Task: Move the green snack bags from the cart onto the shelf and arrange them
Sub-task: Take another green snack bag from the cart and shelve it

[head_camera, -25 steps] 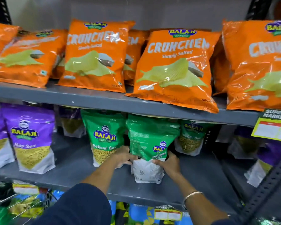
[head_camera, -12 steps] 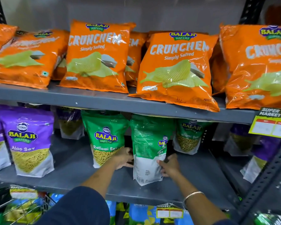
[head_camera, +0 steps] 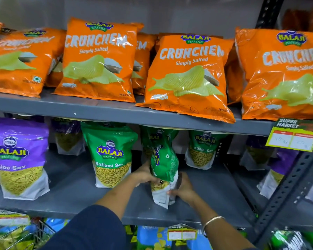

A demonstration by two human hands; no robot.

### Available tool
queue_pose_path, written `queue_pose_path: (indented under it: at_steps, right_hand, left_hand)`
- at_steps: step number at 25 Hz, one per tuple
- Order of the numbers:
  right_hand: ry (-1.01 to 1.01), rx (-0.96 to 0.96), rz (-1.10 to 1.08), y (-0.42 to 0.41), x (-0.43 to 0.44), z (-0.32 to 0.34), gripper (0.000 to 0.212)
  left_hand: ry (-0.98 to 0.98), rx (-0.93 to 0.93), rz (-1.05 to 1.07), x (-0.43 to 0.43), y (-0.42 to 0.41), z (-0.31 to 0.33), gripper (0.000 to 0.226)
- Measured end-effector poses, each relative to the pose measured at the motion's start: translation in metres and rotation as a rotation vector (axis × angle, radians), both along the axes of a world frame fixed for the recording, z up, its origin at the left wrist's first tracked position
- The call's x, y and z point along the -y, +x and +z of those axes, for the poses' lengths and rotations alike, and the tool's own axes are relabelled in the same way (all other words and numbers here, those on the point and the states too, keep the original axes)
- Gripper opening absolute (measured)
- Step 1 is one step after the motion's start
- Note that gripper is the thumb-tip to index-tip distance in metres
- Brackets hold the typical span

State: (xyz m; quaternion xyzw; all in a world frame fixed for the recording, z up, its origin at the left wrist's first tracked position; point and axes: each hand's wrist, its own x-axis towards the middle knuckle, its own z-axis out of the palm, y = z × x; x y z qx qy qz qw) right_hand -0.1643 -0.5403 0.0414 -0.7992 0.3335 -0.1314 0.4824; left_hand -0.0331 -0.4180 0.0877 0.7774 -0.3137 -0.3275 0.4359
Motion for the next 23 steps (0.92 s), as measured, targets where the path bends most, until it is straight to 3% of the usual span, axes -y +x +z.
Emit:
queue_pose_path:
  at_steps: [3,5,11,13,16,20,23]
  right_hand:
    - [0.048,0.073,-0.074,-0.003,0.012,0.002,0.050]
    - [-0.011,0.104,-0.105,-0.003,0.021,0.001,0.041]
    - [0.190,0.179,-0.017,-0.006,0.029,0.002,0.044]
    - [0.186,0.191,-0.010,-0.007,0.034,-0.001,0.048]
    - [0.156,0.220,-0.042,-0.006,0.042,-0.001,0.047]
    - [0.181,0.252,0.002,-0.007,0.049,0.002,0.047]
    - [0.197,0.243,0.039,-0.012,0.058,0.001,0.049]
  left_hand:
    - [0.052,-0.111,-0.046,-0.005,0.014,0.008,0.067]
    - [0.038,-0.102,-0.012,-0.003,0.016,0.006,0.058]
    - [-0.117,-0.010,0.137,0.011,0.011,-0.007,0.076]
    - [-0.144,-0.030,0.140,0.016,0.009,-0.010,0.090]
    - [-0.125,0.100,0.179,0.028,0.006,-0.021,0.099]
    - [-0.192,0.046,0.205,0.039,-0.008,-0.022,0.085]
    - [-0.205,0.039,0.233,0.047,-0.014,-0.023,0.090]
